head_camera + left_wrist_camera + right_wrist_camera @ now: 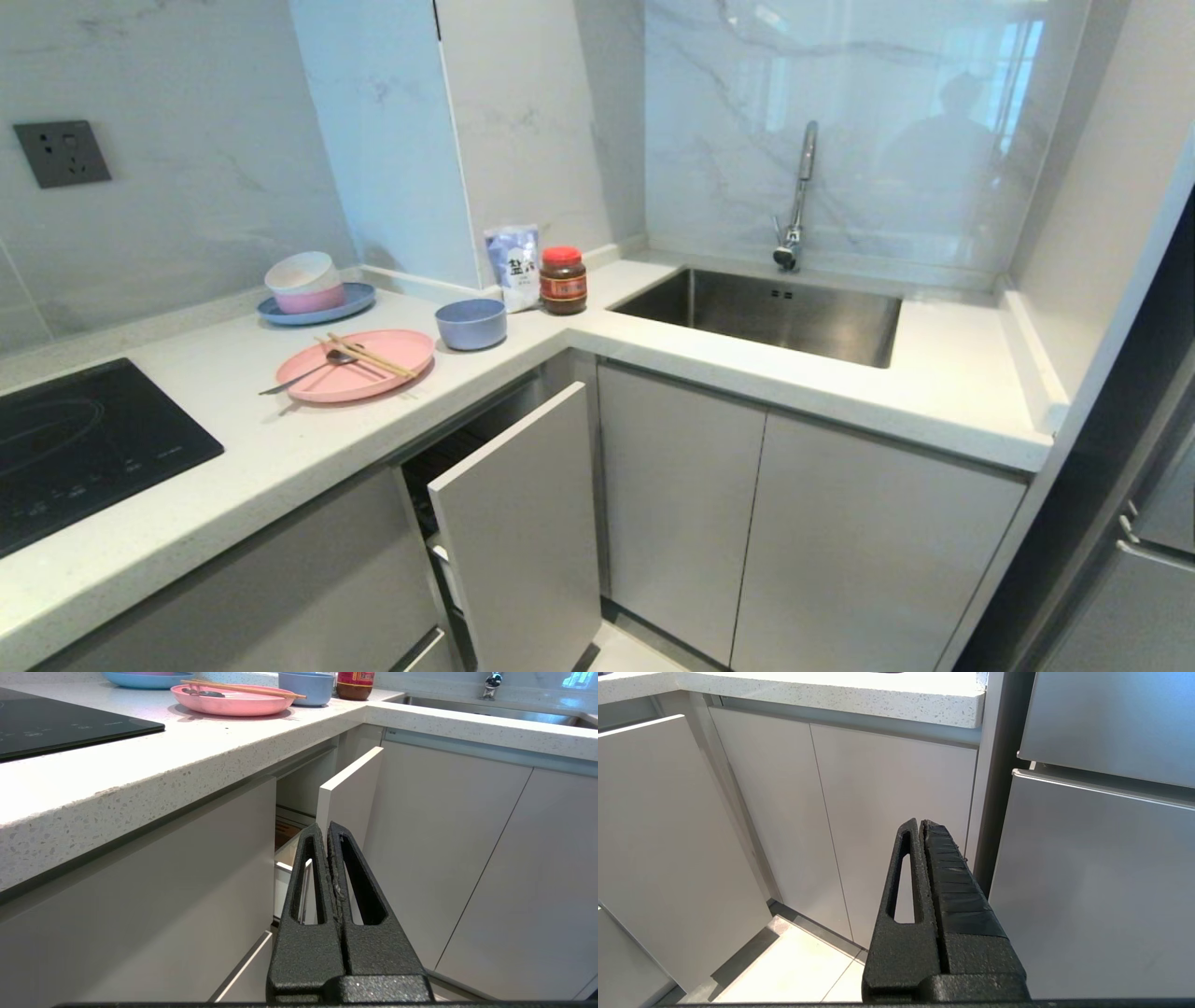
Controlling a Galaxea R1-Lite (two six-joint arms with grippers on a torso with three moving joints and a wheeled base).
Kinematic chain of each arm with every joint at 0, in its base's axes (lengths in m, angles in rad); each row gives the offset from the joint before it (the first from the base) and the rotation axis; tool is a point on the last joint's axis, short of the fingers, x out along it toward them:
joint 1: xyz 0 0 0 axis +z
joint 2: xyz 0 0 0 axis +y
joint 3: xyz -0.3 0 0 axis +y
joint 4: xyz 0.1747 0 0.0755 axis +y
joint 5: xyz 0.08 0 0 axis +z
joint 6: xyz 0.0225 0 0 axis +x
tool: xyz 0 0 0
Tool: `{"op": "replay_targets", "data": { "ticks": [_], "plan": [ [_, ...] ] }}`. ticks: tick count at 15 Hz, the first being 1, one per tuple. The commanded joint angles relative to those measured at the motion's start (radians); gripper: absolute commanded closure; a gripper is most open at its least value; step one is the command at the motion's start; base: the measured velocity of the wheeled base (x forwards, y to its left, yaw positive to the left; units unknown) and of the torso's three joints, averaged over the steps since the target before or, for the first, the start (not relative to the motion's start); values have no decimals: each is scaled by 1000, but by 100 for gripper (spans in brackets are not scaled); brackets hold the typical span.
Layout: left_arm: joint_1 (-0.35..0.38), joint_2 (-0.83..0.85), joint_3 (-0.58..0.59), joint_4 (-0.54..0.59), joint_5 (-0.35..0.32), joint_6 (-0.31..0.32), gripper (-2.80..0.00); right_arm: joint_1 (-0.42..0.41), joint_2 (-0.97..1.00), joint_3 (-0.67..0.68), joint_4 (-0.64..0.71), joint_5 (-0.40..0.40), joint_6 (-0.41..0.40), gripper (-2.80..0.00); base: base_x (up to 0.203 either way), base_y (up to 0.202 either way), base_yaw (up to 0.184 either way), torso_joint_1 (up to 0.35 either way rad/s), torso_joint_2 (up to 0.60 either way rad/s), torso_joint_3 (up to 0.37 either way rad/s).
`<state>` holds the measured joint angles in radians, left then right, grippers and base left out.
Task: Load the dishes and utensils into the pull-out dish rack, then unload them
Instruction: Open the cupboard
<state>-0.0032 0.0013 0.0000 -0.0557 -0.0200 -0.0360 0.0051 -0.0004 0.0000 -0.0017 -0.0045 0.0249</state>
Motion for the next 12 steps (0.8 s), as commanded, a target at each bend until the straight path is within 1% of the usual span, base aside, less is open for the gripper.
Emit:
{"op": "replay_targets", "data": {
  "ticks": [1,9,11,12],
  "plan": [
    [0,0,25,-1,0,-1,0,0,-4,2,-1,0,0,0,0,0,0,0,0,0],
    [0,0,25,-1,0,-1,0,1,-4,2,-1,0,0,0,0,0,0,0,0,0],
    [0,0,25,-3,-1,10,0,-1,-4,2,0,0,0,0,0,0,0,0,0,0],
    [0,0,25,-3,5,-7,0,0,-4,2,-1,0,0,0,0,0,0,0,0,0]
  ]
}}
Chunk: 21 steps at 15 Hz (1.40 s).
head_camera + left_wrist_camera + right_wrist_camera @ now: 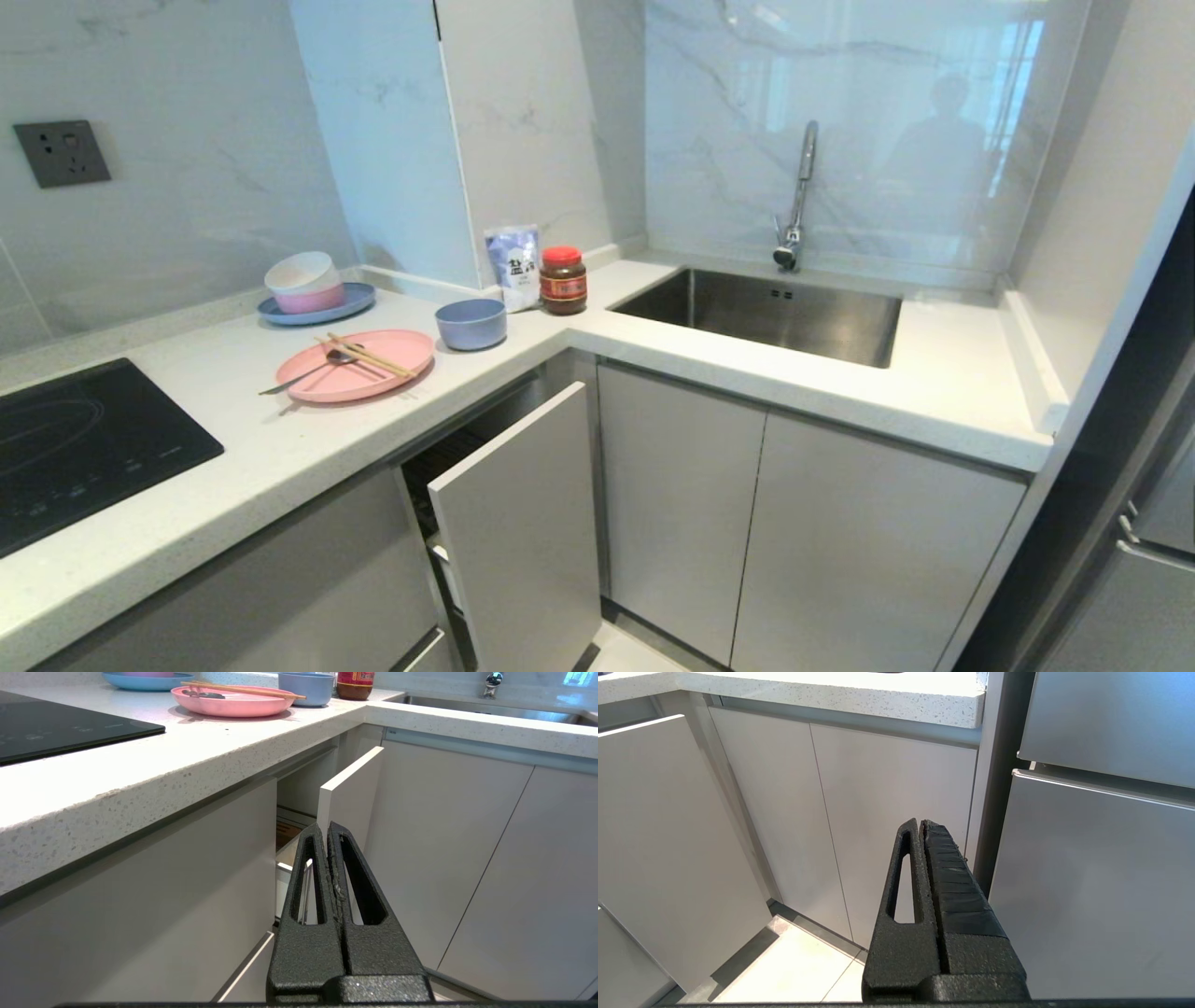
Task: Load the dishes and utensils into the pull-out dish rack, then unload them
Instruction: Open the cupboard
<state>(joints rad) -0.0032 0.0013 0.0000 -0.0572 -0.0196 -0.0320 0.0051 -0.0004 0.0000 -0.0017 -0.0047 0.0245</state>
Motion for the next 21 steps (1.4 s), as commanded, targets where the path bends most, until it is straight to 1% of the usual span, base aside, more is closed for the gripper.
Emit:
{"op": "replay_targets", "data": {
  "ticks": [1,3,4,5,7,9,13,14,15,16,17,19,21],
  "plan": [
    [0,0,25,-1,6,-11,0,0,-4,2,-1,0,0,0,0,0,0,0,0,0],
    [0,0,22,-10,5,-6,0,0,-4,2,0,0,0,0,0,0,0,0,0,0],
    [0,1,-15,-15,3,-2,0,0,-4,2,-1,0,0,0,0,0,0,0,0,0],
    [0,9,-85,-3,1,-1,0,0,-4,2,-1,0,0,0,0,0,0,0,0,0],
    [0,56,-315,69,-25,1,0,1,-3,2,-1,0,0,0,0,0,0,0,0,0],
    [0,156,-553,135,-58,1,0,0,-4,2,-1,0,0,0,0,0,0,0,0,0],
    [18,535,-1054,190,-84,1,0,1,-4,2,-1,0,0,0,0,0,0,0,0,0],
    [22,623,-1164,199,-88,0,0,0,-3,2,0,0,0,0,0,0,0,0,0,0],
    [25,702,-1248,206,-91,-2,0,1,-4,2,0,0,0,0,0,0,0,0,0,0],
    [27,779,-1301,212,-91,-4,0,0,-4,2,-1,0,0,0,0,0,0,0,0,0],
    [29,847,-1329,218,-91,-6,0,1,-3,2,-1,0,0,0,0,0,0,0,0,0],
    [28,971,-1369,264,-94,-4,0,0,-4,2,0,0,0,0,0,0,0,0,0,0],
    [14,1076,-1405,321,-98,16,0,0,-4,2,0,0,0,0,0,0,0,0,0,0]
  ]
}}
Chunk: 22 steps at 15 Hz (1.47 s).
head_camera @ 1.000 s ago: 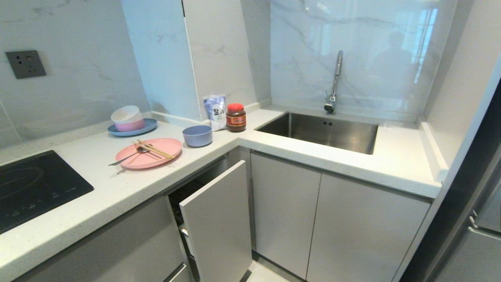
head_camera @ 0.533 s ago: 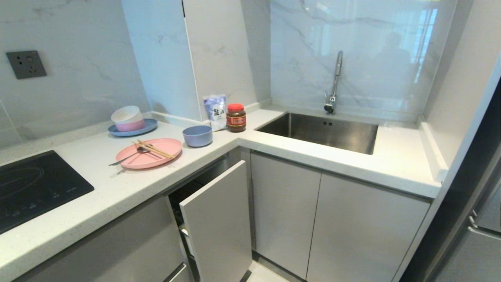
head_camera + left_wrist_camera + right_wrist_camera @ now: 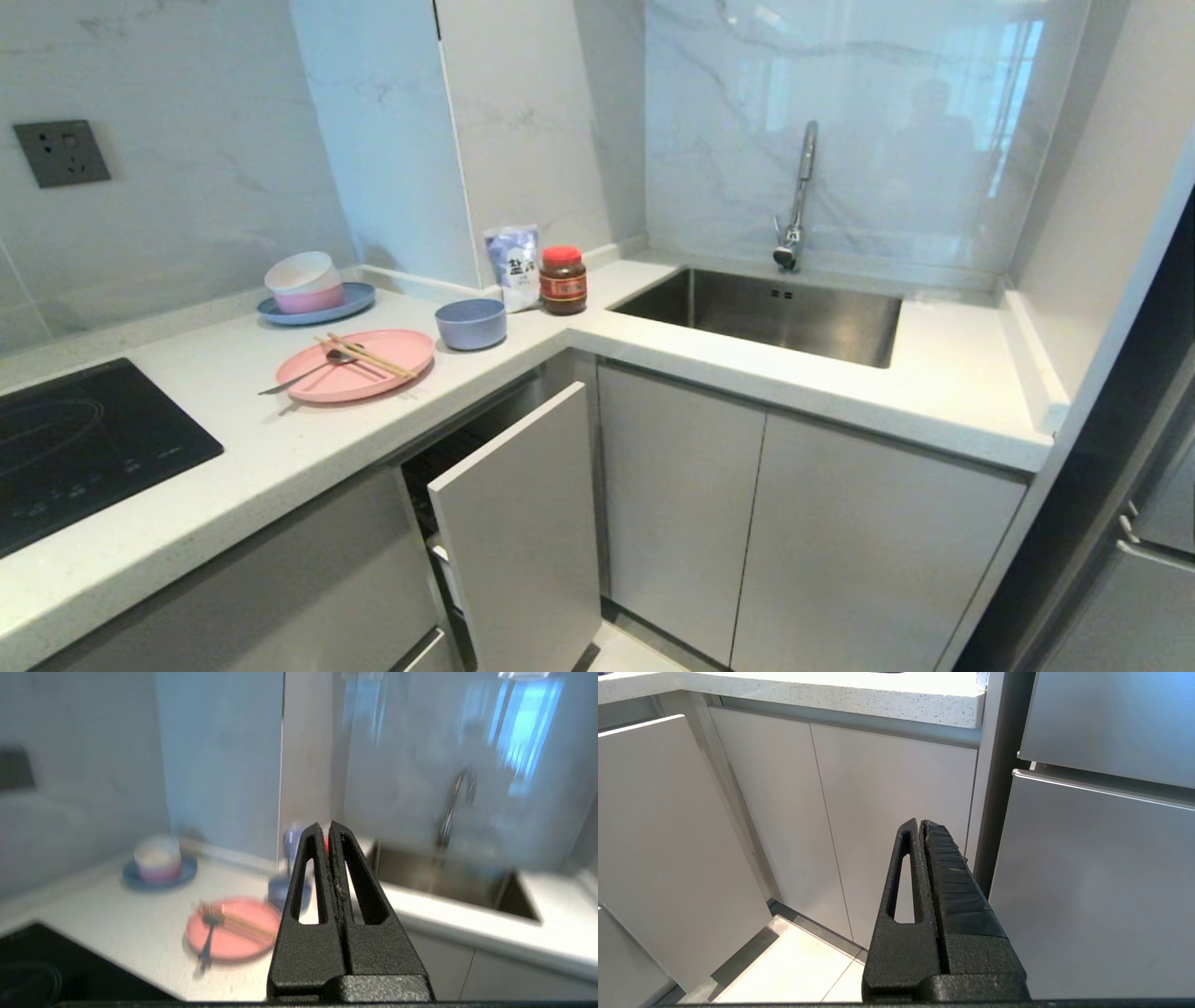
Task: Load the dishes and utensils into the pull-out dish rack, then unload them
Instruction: Open the cupboard
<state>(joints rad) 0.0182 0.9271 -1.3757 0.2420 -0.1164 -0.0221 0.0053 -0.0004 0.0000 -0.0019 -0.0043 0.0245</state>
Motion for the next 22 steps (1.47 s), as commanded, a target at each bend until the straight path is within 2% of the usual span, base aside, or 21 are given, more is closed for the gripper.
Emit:
{"op": "replay_targets", "data": {
  "ticks": [1,4,6,8,10,16,22],
  "plan": [
    [-12,212,-47,55,-1,16,0,1,-3,2,0,0,0,0,0,0,0,0,0,0],
    [-43,383,-95,137,8,26,0,0,-4,2,0,0,0,0,0,0,0,0,0,0],
    [-117,497,-113,189,44,28,0,0,-4,2,-1,0,0,0,0,0,0,0,0,0],
    [-208,629,-116,213,163,26,0,1,-3,2,-1,0,0,0,0,0,0,0,0,0],
    [-264,740,-114,220,225,22,0,0,-3,2,-1,0,0,0,0,0,0,0,0,0],
    [-288,1007,-163,209,256,-21,0,-1,-4,2,-1,0,0,0,0,0,0,0,0,0],
    [-288,1158,-203,180,257,-43,0,-1,-4,2,-1,0,0,0,0,0,0,0,0,0]
  ]
}}
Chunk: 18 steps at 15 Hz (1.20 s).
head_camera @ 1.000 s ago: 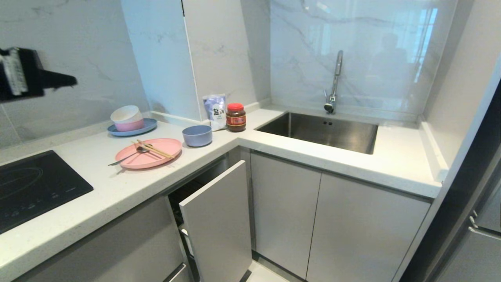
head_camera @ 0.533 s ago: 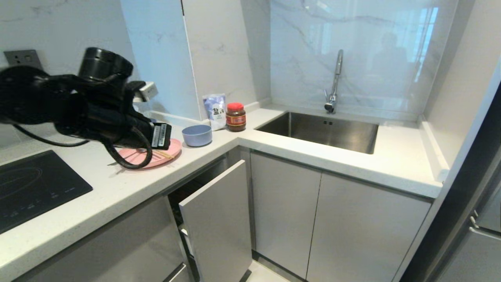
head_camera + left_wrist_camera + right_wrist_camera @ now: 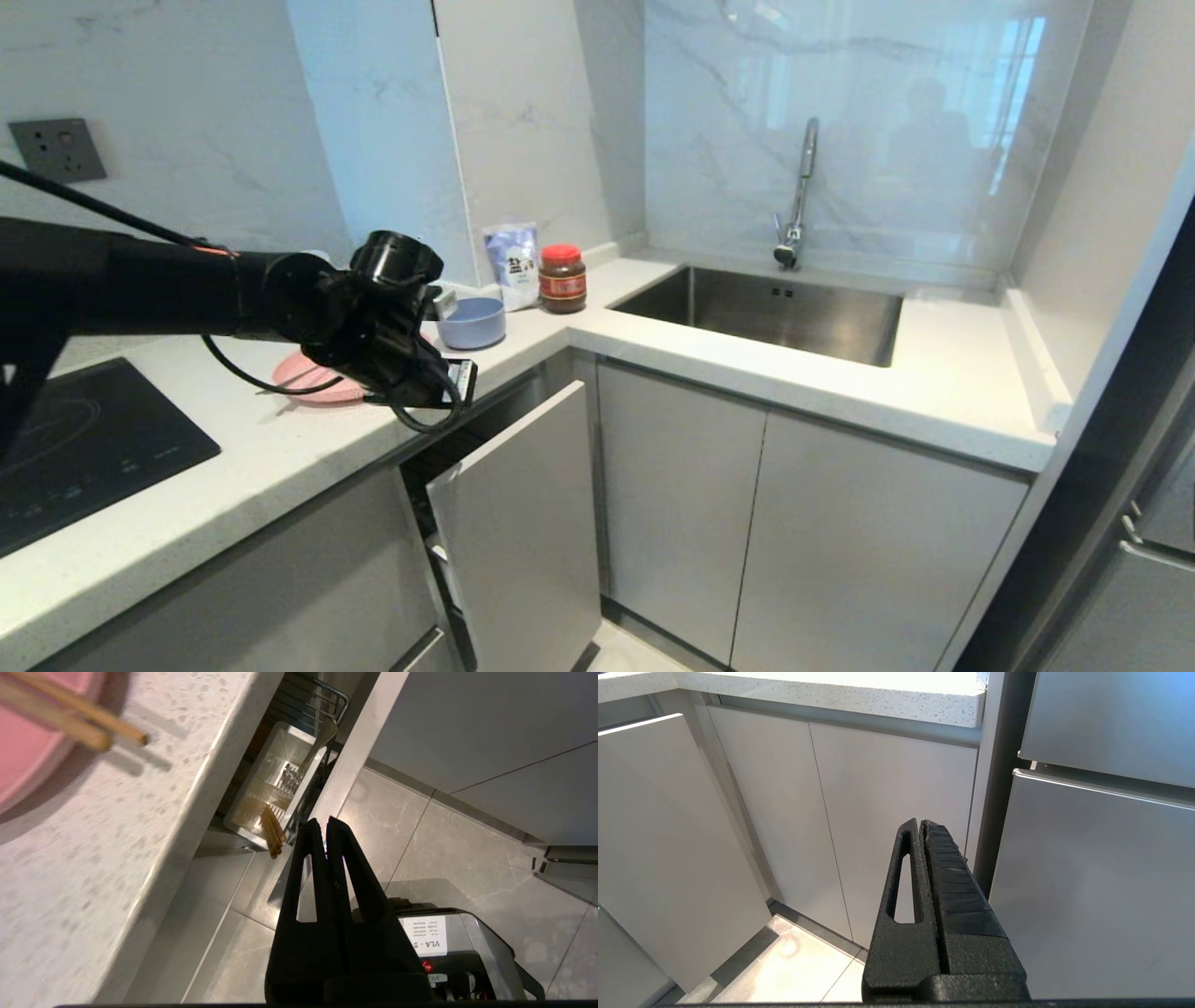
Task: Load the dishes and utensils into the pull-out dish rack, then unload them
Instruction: Open the cupboard
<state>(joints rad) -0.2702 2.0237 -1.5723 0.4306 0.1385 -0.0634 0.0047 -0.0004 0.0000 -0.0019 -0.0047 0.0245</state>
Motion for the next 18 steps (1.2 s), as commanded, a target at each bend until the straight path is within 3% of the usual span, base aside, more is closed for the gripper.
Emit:
{"op": "replay_targets", "data": {
  "ticks": [1,10,18],
  "plan": [
    [0,84,-7,-34,3,-2,0,1,-4,2,-1,0,0,0,0,0,0,0,0,0],
    [-21,233,-24,-95,76,-22,0,0,-4,2,0,0,0,0,0,0,0,0,0,0],
    [-86,242,-19,-78,87,-71,0,0,-4,2,-1,0,0,0,0,0,0,0,0,0]
  ]
}}
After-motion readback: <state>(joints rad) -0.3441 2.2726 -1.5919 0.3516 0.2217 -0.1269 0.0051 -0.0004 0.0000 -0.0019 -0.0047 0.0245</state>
